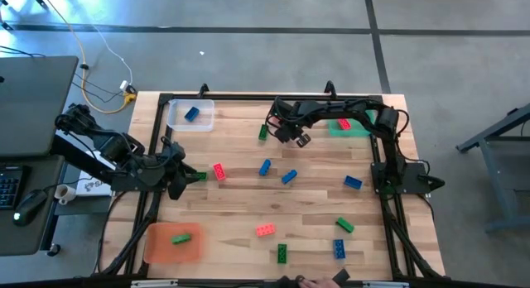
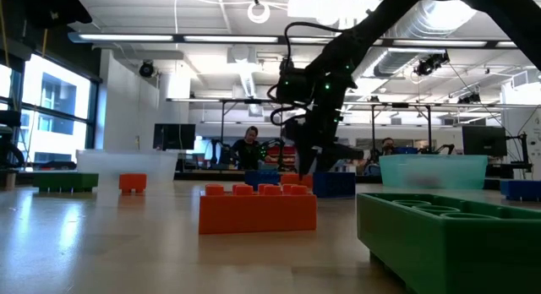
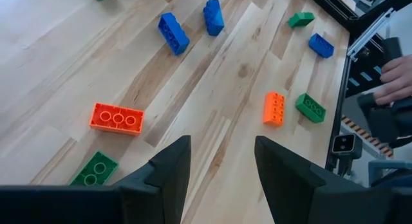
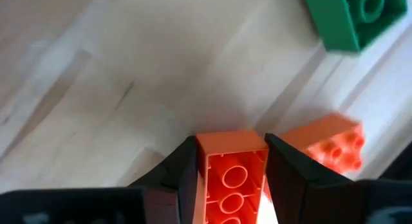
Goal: Sort & place blocks by color
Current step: Put the orange game piece into the light blue bin
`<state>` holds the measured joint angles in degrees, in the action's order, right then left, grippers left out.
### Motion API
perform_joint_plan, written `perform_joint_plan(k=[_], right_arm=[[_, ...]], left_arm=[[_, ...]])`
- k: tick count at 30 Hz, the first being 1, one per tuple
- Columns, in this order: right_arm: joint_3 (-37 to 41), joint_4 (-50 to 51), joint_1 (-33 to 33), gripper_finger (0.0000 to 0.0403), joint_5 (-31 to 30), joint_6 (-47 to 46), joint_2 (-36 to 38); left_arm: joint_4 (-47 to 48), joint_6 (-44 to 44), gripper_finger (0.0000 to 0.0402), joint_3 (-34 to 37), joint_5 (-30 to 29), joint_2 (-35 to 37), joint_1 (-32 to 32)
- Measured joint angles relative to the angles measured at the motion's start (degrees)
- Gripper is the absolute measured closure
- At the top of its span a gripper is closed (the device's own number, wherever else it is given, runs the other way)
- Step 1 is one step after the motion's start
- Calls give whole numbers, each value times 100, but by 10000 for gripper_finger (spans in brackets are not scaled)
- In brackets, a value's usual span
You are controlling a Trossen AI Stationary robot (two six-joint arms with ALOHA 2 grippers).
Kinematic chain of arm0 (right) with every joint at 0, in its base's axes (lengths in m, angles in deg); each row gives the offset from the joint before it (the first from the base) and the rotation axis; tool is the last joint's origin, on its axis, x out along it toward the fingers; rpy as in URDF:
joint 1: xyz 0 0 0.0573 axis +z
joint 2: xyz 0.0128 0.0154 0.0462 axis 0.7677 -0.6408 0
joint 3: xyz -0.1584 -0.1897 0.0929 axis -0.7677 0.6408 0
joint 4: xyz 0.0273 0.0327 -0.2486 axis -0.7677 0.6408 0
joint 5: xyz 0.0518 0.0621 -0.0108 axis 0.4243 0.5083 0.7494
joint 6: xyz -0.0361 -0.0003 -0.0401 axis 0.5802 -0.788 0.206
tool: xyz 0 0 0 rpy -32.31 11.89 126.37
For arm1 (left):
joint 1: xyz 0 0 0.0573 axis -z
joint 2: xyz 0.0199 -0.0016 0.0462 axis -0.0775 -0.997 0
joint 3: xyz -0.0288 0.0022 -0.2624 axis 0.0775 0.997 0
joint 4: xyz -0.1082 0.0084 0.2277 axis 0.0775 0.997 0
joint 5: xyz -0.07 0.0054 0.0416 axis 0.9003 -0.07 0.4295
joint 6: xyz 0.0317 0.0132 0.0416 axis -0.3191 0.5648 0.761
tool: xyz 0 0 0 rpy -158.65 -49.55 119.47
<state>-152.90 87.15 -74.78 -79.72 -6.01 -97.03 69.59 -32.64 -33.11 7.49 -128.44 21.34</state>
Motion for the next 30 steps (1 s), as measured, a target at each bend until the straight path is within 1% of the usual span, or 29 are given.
perform_joint_plan(k=[1, 4, 10, 12, 17, 21, 24, 30], right_arm=[[-36, 108, 25, 281, -74, -118, 15], [-256, 621, 36, 281, -30, -636, 63], [-1105, 1578, 8, 281, 324, -2369, 160], [-1469, 1871, -30, 281, 473, -2821, 160], [-2282, 2736, -164, 281, 517, -3640, 168], [-2782, 3459, -276, 282, 533, -4097, 195], [-2826, 3586, -334, 282, 541, -4293, 408], [-2291, 3504, -427, 283, 551, -4757, 1241]], left_arm=[[3, 0, 242, 0, 0, 0, 1], [5, 16, 242, 0, -29, 0, 1], [5, 151, 242, 2, -413, -4, 1], [7, 152, 242, 2, -556, -4, 1], [5, 152, 242, 1, -880, -4, 1], [3, 147, 242, 2, -925, -4, 1], [2, 149, 242, 2, -927, -4, 1], [1, 205, 242, 2, -992, -2, -1]])
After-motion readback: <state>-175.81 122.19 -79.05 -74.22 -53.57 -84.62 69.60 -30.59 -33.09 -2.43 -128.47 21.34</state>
